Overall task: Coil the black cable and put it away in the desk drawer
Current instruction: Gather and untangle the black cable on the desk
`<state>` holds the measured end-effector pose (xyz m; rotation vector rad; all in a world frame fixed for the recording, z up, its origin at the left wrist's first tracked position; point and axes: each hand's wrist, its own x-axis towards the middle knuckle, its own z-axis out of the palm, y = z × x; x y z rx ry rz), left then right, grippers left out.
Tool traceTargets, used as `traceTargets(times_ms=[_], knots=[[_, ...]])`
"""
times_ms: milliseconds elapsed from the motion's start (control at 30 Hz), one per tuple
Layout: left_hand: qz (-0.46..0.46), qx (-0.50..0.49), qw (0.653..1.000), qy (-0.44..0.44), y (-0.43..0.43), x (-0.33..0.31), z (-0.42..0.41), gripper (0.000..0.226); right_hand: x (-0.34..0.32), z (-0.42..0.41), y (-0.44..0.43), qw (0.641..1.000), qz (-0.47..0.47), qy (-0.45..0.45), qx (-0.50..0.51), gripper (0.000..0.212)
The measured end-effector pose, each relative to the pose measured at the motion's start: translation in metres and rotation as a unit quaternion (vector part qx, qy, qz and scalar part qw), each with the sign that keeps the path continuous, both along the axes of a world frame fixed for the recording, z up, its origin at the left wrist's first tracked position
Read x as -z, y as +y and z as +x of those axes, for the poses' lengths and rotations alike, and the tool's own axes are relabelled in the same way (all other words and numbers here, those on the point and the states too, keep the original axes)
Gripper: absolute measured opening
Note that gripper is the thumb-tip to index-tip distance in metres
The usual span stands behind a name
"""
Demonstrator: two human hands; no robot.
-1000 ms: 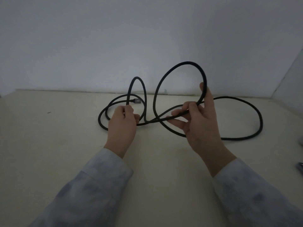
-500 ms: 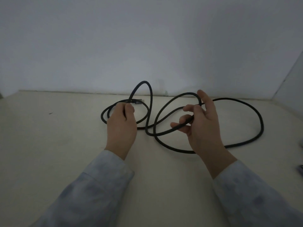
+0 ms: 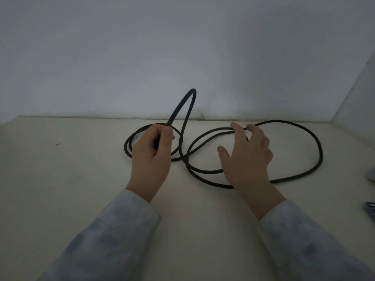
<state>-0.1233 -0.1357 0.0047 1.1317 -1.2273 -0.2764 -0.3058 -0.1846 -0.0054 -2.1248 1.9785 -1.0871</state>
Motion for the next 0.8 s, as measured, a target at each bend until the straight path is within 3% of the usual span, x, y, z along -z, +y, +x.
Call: traceTargets(times_ms=[133, 200, 267, 367, 500, 667, 800], knots=[[-0.034, 0.076, 0.997, 0.009, 0.005, -0.002, -0.003, 0.028, -0.007, 0.006, 0.006, 0.991, -0.006, -0.03, -0.129, 0.077], [-0.049, 0.11, 0.993, 0.013, 0.007, -0.002, -0.006, 0.027, -0.009, 0.01, 0.012, 0.976, 0.048, -0.056, -0.203, 0.088], [-0.052, 0.129, 0.99, 0.019, 0.006, -0.001, -0.009, 0.033, -0.008, 0.012, 0.016, 0.967, 0.098, -0.007, -0.235, 0.093], [-0.027, 0.154, 0.987, 0.048, 0.002, 0.001, -0.01, 0.033, -0.003, 0.01, 0.014, 0.964, 0.128, 0.083, -0.217, 0.08], [0.007, 0.196, 0.978, 0.066, -0.001, 0.005, -0.01, 0.028, 0.002, 0.006, 0.008, 0.966, 0.165, 0.084, -0.18, 0.054], [0.073, 0.235, 0.967, -0.063, 0.001, 0.012, -0.013, 0.033, 0.001, 0.008, 0.008, 0.959, 0.174, 0.106, -0.197, 0.034], [0.106, 0.179, 0.963, -0.171, -0.003, 0.017, -0.014, 0.039, -0.003, 0.013, 0.007, 0.977, 0.096, -0.016, -0.191, 0.016]])
